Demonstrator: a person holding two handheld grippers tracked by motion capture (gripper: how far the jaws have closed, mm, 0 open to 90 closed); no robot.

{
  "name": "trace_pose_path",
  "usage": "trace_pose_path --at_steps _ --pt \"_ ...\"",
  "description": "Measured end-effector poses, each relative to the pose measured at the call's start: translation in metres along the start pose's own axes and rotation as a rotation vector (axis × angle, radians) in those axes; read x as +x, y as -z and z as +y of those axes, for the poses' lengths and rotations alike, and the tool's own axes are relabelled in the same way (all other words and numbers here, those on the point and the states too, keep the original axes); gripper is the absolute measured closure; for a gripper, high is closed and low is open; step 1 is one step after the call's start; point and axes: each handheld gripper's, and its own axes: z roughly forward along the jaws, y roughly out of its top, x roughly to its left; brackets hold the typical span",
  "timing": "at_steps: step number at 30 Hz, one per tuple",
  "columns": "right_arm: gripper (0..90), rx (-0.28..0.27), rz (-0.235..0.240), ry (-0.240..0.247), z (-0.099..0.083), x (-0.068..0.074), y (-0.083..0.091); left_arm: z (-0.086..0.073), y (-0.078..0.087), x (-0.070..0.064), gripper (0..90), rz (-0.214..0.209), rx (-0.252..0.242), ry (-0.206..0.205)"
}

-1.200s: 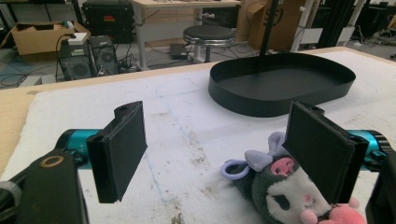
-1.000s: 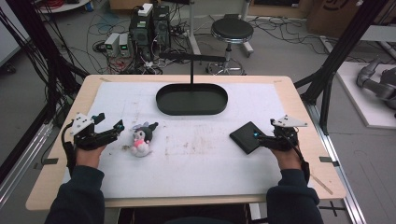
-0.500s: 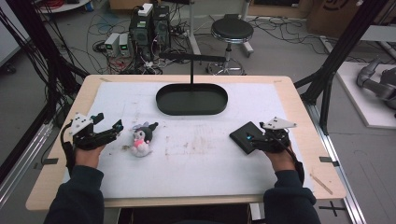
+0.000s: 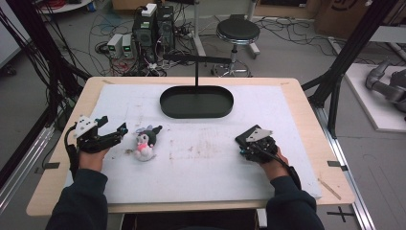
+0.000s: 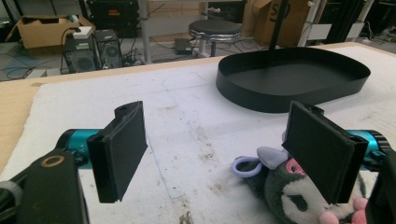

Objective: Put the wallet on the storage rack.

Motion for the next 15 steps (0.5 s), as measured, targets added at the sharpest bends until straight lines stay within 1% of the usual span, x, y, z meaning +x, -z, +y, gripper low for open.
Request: trace_pose_path --at_steps 1,2,3,6,7,9,10,12,14,15 --pt "63.4 -0.001 -0.007 0.008 0.000 -0.001 0.000 0.000 0.000 0.000 20.8 0.001 0.000 0.001" --pt "65.5 0.003 -0.003 -0.006 0.000 -0.002 0.001 0.000 0.000 0.000 20.8 0.001 0.001 -0.001" --pt "67.7 0.007 -0.009 -0.004 0.000 -0.002 0.001 0.000 0.000 0.000 20.8 0.001 0.002 -0.002" --pt "80.1 0.007 -0.022 0.001 0.002 0.001 0.003 0.000 0.001 0.000 20.8 0.002 0.002 -0.002" --pt "82.1 0.010 -0.028 0.007 0.002 0.001 0.004 0.000 0.001 0.000 20.9 0.002 -0.001 0.002" --pt "84.2 0.017 -0.029 -0.009 0.004 0.002 0.005 -0.001 0.001 0.000 21.0 0.005 -0.001 0.002" --pt "84.6 0.017 -0.027 -0.010 0.004 0.001 0.006 -0.001 0.002 0.000 21.0 0.006 -0.001 0.003" --pt "84.8 0.001 -0.007 -0.032 0.004 -0.001 0.009 -0.001 0.002 0.000 21.0 0.008 0.001 0.005" --pt "84.9 -0.051 0.030 -0.061 0.005 -0.003 0.016 -0.001 0.001 0.000 21.1 0.007 0.001 0.005" --pt "85.0 -0.077 0.041 -0.088 0.006 -0.004 0.022 -0.001 0.001 0.000 21.1 0.007 0.004 0.005"
